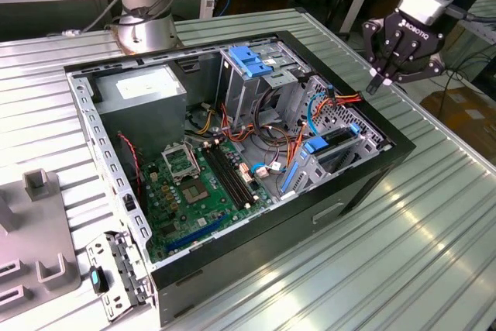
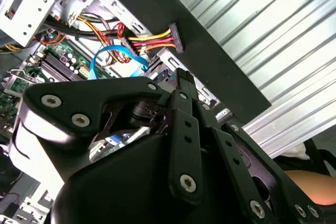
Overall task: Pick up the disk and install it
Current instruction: 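Insert the first disk wire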
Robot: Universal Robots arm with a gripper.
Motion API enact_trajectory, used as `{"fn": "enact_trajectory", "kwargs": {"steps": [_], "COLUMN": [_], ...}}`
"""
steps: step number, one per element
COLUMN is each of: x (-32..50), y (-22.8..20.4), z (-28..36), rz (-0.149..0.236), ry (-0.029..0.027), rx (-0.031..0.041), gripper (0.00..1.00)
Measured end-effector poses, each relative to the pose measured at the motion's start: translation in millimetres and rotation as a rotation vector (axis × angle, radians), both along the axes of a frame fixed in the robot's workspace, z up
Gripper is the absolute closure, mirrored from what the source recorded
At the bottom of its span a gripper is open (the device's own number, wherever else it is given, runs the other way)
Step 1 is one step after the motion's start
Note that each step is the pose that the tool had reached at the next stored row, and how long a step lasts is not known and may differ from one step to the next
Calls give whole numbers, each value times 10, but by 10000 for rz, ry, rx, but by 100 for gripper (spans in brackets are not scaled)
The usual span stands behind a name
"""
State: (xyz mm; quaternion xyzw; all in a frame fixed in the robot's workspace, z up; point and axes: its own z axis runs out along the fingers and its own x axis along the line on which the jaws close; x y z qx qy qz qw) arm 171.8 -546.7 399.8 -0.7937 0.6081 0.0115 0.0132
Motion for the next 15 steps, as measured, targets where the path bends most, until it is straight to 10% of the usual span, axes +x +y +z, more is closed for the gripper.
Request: {"fn": "enact_trajectory", "kwargs": {"steps": [6,15], "x": [31,35], "y": [72,73], "z": [-13,-51], "rz": [431,2506], "ry": [0,0], "rx": [1,1], "gripper": [89,89]}}
